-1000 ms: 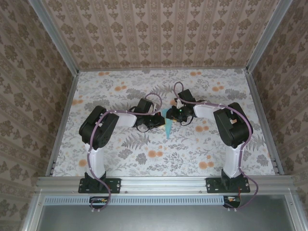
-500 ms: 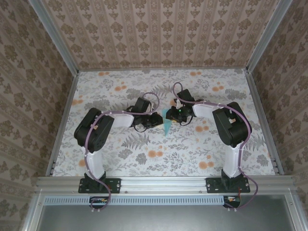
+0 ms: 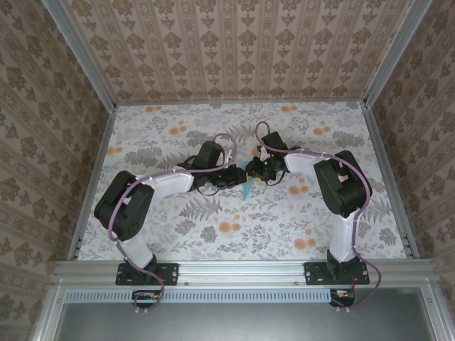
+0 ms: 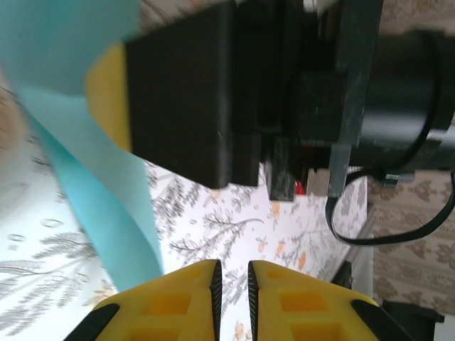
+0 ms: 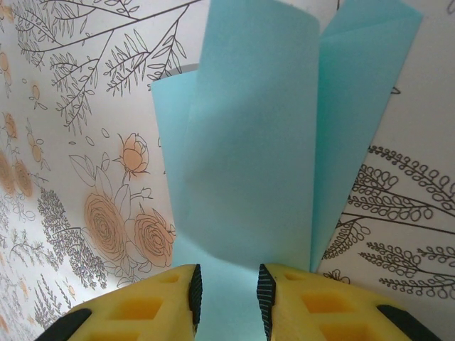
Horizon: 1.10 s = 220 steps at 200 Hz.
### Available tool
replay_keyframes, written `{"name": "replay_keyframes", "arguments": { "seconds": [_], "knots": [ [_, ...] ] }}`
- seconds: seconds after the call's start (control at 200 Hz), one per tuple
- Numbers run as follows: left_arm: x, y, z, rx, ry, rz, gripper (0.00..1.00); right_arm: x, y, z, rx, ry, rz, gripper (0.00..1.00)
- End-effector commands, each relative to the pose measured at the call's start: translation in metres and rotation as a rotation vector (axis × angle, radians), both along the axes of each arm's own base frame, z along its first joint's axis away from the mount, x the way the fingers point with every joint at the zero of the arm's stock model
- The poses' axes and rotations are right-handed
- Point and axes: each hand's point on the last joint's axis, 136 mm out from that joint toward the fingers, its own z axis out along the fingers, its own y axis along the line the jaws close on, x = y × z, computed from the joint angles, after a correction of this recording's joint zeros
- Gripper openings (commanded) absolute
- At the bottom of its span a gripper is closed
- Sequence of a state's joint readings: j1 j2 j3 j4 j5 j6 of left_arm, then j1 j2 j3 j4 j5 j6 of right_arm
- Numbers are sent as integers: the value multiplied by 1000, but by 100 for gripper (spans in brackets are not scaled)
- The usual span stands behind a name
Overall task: Fold a paper plane with a square sheet of paper (fold left side to right side)
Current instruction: Fold the wing for the fifth time at the center of the table.
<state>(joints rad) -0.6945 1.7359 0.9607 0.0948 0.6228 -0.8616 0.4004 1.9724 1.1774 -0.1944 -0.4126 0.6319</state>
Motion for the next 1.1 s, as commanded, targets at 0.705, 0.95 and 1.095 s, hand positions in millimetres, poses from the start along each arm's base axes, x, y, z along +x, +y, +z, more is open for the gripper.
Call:
{"name": "replay_keyframes", "arguments": {
  "seconds": [0.705,0.95,1.095],
  "knots": [
    [-17,3,-73,112,208,60,20,-26,-19,-36,-106,131,-15,31],
    [-22,1,-82,127,237,55,20,-23,-17,-33,-95,124,-13,31],
    [-26,2,-88,152,258,56,20,-21,-16,-29,-91,113,-12,30]
  ]
}}
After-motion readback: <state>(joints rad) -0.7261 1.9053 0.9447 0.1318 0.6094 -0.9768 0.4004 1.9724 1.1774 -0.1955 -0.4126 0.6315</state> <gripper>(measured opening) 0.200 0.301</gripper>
